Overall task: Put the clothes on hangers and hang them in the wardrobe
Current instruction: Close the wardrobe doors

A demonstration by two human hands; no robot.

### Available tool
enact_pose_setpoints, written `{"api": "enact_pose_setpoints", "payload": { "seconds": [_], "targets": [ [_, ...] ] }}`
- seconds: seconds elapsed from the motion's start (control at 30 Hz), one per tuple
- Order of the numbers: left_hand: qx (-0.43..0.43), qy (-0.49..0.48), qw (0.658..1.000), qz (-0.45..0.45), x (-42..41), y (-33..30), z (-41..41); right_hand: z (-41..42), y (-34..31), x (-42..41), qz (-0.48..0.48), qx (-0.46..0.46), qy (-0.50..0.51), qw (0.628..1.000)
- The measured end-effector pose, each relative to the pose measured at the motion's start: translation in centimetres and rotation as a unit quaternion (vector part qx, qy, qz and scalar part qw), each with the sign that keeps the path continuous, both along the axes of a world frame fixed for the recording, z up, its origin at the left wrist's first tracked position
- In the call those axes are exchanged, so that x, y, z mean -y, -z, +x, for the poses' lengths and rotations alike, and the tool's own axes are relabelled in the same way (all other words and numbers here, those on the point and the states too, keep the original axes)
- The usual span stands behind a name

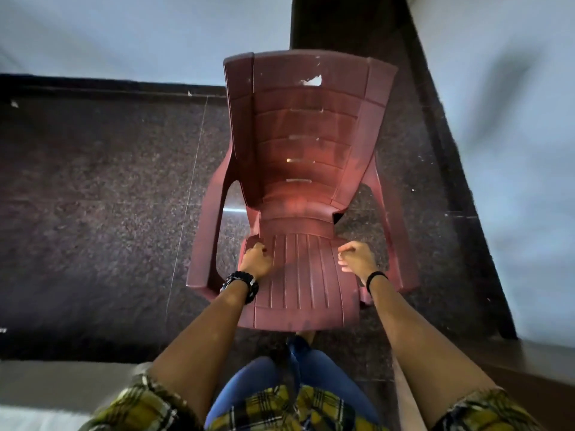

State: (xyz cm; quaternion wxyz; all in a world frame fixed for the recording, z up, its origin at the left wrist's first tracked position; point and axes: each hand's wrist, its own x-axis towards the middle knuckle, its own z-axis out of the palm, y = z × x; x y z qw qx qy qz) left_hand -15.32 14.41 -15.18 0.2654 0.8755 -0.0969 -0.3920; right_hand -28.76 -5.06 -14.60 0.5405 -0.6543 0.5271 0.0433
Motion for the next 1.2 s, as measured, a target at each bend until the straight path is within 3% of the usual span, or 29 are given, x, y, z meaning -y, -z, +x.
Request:
{"api": "enact_pose_setpoints", "payload": {
  "seconds": [0.17,0.3,0.47,0.57,0.7,0.8,1.03,1.2],
  "targets": [
    [-0.057,-0.040,0.996,0.063,0.9,5.0,3.5,2.2,5.6,4.0,0.038,-0.107,-0.049,0.992],
    [-0.095,-0.090,0.986,0.101,1.1,10.8,5.9,3.5,11.3,7.1,0.012,-0.194,-0.090,0.977],
    [-0.070,-0.165,0.970,0.162,2.2,17.1,7.4,3.9,16.7,9.4,0.000,-0.250,-0.075,0.965],
    [-0.059,-0.200,0.962,0.174,2.9,20.9,7.8,3.2,21.8,10.0,0.017,-0.243,-0.015,0.970],
    [-0.081,-0.231,0.960,0.133,2.1,25.3,8.1,4.0,23.7,9.4,0.017,-0.199,0.066,0.978],
    [-0.116,-0.242,0.957,0.114,0.6,27.4,9.2,3.8,24.6,10.0,0.096,-0.202,0.131,0.966],
    [-0.214,-0.287,0.931,0.076,-1.0,30.5,10.4,2.5,25.7,11.1,0.215,-0.168,0.163,0.948],
    [-0.180,-0.314,0.928,0.088,-1.0,30.8,10.0,1.2,26.3,11.0,0.239,-0.136,0.178,0.945]
  ]
}}
